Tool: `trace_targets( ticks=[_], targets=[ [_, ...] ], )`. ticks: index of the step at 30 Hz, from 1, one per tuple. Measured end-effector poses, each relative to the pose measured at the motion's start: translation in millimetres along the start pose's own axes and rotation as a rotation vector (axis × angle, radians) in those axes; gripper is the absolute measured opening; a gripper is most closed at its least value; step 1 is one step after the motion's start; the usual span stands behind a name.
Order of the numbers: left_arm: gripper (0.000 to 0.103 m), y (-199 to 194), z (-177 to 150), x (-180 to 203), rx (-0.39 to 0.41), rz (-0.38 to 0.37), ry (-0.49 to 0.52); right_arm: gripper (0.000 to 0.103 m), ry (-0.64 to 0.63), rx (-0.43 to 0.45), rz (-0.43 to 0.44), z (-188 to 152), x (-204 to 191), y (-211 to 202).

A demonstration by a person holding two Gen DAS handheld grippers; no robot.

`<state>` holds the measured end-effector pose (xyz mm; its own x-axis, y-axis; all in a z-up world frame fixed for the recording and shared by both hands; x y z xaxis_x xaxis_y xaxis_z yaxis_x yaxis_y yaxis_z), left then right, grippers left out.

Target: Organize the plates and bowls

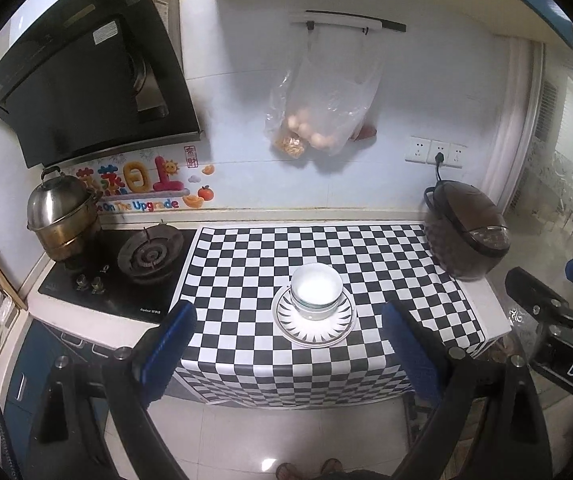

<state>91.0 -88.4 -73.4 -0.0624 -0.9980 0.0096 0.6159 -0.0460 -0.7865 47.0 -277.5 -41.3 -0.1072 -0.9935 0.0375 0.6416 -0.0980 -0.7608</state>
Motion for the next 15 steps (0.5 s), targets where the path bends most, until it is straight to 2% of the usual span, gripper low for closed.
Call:
trace_targets(
  ticks=[15],
  targets=[
    [0.095,-13.0,1.5,-0.8,0.029,0.006,0.014,0.098,0.031,0.006,-0.012,-3.3,15.3,-6.2]
  ],
)
Point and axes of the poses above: each gripper's, at about its wrist camera, not at the fingertips, and y roughly the way its jaws point, x to its right, z to its top, the point moved 6 cm from there along y, roughly the way its jaws point, and after that the axes turned 12 degrees about -x, right-handed, at the moved point
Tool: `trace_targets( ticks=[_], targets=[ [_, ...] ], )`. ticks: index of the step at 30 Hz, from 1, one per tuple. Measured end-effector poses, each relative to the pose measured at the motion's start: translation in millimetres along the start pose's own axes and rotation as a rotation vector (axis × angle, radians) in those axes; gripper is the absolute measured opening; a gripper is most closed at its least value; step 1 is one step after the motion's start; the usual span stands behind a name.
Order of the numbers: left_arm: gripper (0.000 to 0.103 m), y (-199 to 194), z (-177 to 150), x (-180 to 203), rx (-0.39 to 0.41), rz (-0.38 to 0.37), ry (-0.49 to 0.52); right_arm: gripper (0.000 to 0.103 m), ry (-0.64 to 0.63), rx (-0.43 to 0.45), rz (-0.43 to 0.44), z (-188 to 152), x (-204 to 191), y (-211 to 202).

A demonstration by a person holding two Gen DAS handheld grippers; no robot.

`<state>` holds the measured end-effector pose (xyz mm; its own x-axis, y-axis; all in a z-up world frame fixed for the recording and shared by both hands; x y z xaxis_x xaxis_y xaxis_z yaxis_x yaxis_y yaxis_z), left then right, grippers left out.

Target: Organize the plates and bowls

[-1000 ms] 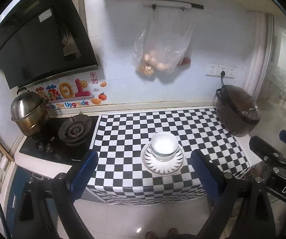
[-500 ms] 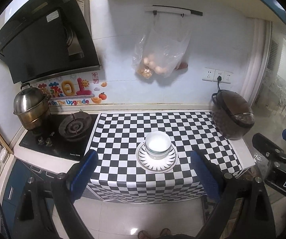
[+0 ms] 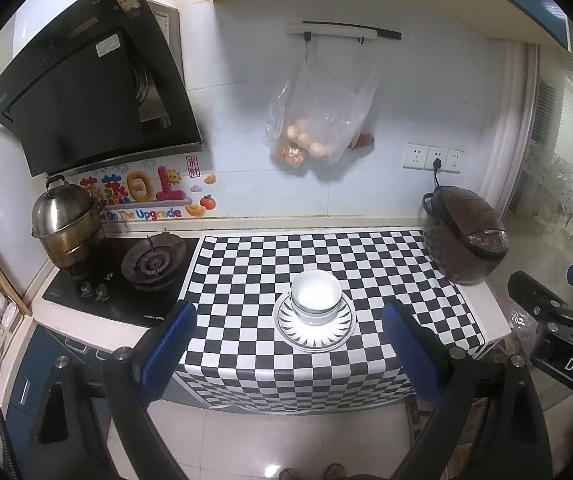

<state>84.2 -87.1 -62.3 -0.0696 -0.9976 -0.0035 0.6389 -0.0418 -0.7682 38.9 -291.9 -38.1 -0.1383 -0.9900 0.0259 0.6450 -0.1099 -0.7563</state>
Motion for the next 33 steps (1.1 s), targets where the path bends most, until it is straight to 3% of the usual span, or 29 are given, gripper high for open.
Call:
trace_targets(
  ticks=[33],
  targets=[
    [0.095,9.1,0.5,-13.9,-0.022,0.009,0.017,0.098,-0.001,-0.043,0.000,-5.4,-17.2,12.5]
  ],
)
Point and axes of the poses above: each gripper's, at about its wrist camera, not at the fingertips, and y roughly the way its jaws point, x to its right, z to its top, the point moved 6 cm from there along y, roughly the way its jaws point, and after that the axes turned 12 degrees about -x, right-handed, at the moved point
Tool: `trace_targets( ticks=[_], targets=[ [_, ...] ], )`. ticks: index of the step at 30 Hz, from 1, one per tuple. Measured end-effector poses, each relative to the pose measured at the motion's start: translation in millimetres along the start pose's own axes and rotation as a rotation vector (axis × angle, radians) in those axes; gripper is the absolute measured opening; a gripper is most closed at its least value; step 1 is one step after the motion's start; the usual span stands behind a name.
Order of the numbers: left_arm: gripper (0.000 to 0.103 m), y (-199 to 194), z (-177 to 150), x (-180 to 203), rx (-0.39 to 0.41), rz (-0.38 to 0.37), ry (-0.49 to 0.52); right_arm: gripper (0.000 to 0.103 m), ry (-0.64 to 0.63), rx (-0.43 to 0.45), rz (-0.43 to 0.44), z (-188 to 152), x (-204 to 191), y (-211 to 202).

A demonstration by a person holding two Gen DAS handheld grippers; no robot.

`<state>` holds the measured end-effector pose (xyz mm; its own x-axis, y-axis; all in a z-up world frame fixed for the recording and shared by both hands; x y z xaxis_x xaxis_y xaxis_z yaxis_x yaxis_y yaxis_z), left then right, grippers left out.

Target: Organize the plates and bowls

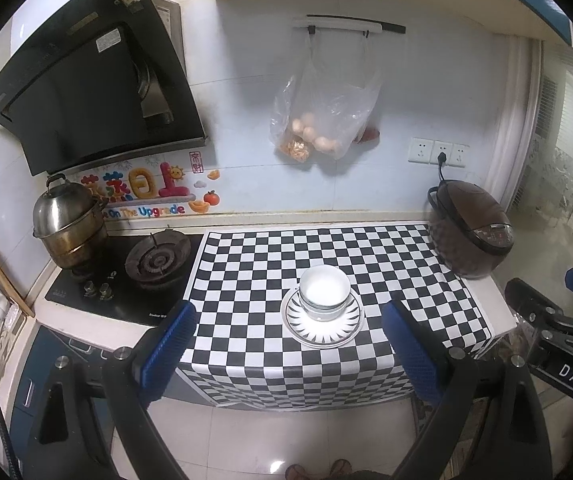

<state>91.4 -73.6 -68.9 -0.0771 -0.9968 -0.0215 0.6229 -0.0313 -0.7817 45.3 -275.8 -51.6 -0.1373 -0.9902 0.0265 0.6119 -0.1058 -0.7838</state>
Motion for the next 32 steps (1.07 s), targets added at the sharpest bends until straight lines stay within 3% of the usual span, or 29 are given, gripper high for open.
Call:
trace_targets(
  ticks=[32],
  targets=[
    [0.095,-2.2,-3.3,-1.6,0.019,0.000,-0.006,0.098,0.005,-0.009,-0.001,-3.7,-0.1,-0.4]
  ],
)
Point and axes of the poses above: each gripper's, at about its wrist camera, not at the fingertips, and y roughly the way its jaws point, x to its right, z to its top, the point moved 6 cm from there along y, roughly the way its jaws point, and after that the axes turned 12 degrees about -x, right-handed, at the moved point
